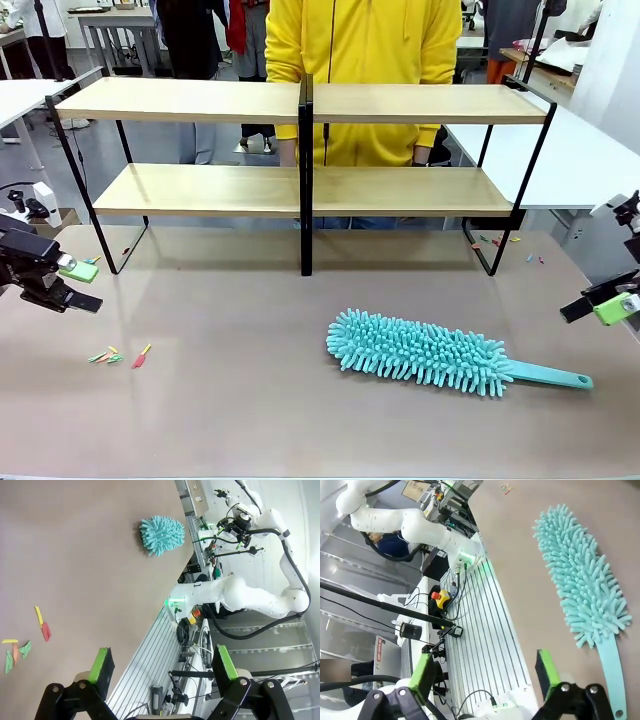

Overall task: Clean the shelves.
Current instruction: Place the Duster on the table.

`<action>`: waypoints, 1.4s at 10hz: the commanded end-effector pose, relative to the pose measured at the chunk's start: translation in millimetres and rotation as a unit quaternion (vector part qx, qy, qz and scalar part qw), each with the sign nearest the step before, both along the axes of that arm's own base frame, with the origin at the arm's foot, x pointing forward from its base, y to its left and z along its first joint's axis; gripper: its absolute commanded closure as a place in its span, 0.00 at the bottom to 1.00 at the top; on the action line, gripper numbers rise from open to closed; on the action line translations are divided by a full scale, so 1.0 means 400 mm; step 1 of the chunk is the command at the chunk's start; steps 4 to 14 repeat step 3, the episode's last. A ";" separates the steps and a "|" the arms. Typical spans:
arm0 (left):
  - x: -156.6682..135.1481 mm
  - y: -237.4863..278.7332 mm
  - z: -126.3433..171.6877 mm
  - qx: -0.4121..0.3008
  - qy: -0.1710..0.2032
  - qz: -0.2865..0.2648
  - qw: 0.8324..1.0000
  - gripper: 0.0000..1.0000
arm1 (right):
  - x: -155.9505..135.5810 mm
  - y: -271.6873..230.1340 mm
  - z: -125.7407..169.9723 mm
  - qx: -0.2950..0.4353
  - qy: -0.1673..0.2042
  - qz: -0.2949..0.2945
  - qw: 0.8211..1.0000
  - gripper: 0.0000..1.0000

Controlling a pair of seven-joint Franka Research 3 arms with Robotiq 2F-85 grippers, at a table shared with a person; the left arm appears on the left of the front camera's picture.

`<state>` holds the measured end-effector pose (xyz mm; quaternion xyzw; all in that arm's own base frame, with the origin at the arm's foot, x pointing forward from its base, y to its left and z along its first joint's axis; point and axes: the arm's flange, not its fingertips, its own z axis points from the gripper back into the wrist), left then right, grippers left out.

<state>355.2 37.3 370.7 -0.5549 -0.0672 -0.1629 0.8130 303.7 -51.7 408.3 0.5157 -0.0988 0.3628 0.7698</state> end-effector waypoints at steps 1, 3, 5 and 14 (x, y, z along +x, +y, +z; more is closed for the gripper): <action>-0.005 0.005 0.002 0.005 -0.002 -0.007 1.000 0.00 | -0.004 -0.008 -0.002 -0.007 -0.016 0.003 1.000 0.00; -0.005 0.005 0.002 0.005 -0.002 -0.007 1.000 0.00 | -0.004 -0.008 -0.002 -0.007 -0.016 0.003 1.000 0.00; -0.005 0.005 0.002 0.005 -0.002 -0.007 1.000 0.00 | -0.004 -0.008 -0.002 -0.007 -0.016 0.003 1.000 0.00; -0.005 0.005 0.002 0.005 -0.002 -0.007 1.000 0.00 | -0.004 -0.008 -0.002 -0.007 -0.016 0.003 1.000 0.00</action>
